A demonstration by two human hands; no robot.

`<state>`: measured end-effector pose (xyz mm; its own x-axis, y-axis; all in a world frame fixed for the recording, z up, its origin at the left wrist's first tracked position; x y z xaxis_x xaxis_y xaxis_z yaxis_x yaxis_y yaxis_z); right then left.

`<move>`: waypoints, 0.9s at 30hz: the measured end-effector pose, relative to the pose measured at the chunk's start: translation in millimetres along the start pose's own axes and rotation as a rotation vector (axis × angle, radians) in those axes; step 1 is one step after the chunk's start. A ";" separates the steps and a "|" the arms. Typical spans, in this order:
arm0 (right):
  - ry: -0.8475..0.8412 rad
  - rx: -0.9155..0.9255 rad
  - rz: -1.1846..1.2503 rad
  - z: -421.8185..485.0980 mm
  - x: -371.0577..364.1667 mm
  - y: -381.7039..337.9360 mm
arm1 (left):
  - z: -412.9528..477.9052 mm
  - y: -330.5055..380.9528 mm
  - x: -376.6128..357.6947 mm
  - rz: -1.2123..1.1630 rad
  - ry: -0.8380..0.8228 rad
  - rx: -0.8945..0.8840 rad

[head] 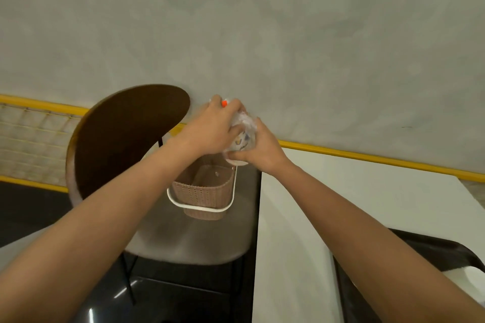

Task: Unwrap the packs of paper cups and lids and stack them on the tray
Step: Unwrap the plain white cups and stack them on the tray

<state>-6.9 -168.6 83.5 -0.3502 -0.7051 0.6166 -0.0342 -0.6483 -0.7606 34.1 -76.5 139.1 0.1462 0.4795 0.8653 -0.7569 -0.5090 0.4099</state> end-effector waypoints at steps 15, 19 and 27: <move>0.223 -0.007 -0.154 -122.2 120.6 -0.9 | -48.3 144.9 -16.9 -0.173 -0.013 -0.180; 0.274 0.019 -0.184 -166.6 165.9 7.5 | -60.9 196.6 -33.8 -0.364 0.027 -0.193; 0.276 -0.020 -0.188 -274.4 241.7 48.9 | -97.9 312.2 -87.9 -0.426 0.020 -0.242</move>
<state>-350.1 -291.8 139.7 -0.5764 -0.4670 0.6706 -0.1398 -0.7521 -0.6440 -277.5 -207.6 162.8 0.4641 0.6239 0.6288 -0.7592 -0.0855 0.6452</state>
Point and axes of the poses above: each hand's wrist, its own z-axis towards the middle knuckle, its own x-axis out of the back of the hand, y = z × x, the point moved 8 cm from there along z, towards the middle knuckle, and after that the axes turned 6 degrees about -z, right-handed, at the moved point
